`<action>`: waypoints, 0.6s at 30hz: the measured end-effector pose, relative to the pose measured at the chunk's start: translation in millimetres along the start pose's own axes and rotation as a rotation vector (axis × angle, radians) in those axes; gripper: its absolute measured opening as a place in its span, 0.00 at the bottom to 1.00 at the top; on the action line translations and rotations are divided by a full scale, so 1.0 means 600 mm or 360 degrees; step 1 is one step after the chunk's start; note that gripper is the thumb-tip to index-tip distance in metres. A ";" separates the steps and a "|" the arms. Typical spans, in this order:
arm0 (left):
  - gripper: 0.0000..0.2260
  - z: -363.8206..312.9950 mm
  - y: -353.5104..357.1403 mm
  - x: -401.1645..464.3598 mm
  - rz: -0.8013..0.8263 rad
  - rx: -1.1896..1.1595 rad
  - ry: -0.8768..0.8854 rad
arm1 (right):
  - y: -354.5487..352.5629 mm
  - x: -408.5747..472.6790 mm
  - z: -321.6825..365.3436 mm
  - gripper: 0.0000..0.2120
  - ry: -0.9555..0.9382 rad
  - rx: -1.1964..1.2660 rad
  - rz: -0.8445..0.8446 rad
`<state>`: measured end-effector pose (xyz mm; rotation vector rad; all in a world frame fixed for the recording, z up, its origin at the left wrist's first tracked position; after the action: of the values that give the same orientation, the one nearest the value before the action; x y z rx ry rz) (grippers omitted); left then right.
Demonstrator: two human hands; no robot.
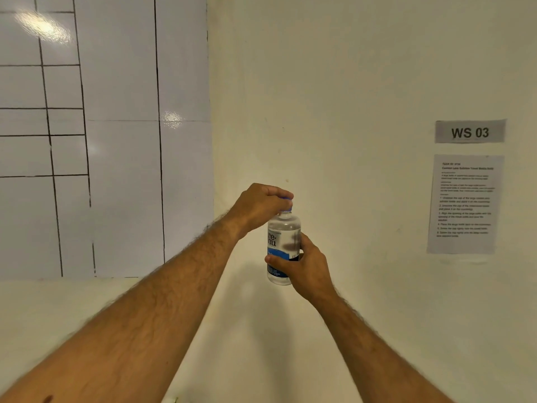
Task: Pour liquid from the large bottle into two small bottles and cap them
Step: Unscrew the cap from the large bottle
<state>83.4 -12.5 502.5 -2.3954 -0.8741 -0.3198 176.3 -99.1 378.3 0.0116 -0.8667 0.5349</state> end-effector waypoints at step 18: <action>0.13 0.058 -0.021 -0.016 -0.0260 -0.0912 0.0065 | -0.023 0.003 -0.004 0.28 -0.0031 -0.0026 -0.0050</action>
<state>68.8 10.9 475.8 -2.8198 -1.0730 -0.7689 185.2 -109.6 381.1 0.0154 -0.8883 0.4987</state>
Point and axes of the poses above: each hand's wrist, its own x-axis towards the middle knuckle, its own y-axis out of the palm, z = x × y, the point moved 5 cm from there along x, towards the middle knuckle, and after that the axes turned 10 degrees about -y, right-handed, at the moved point
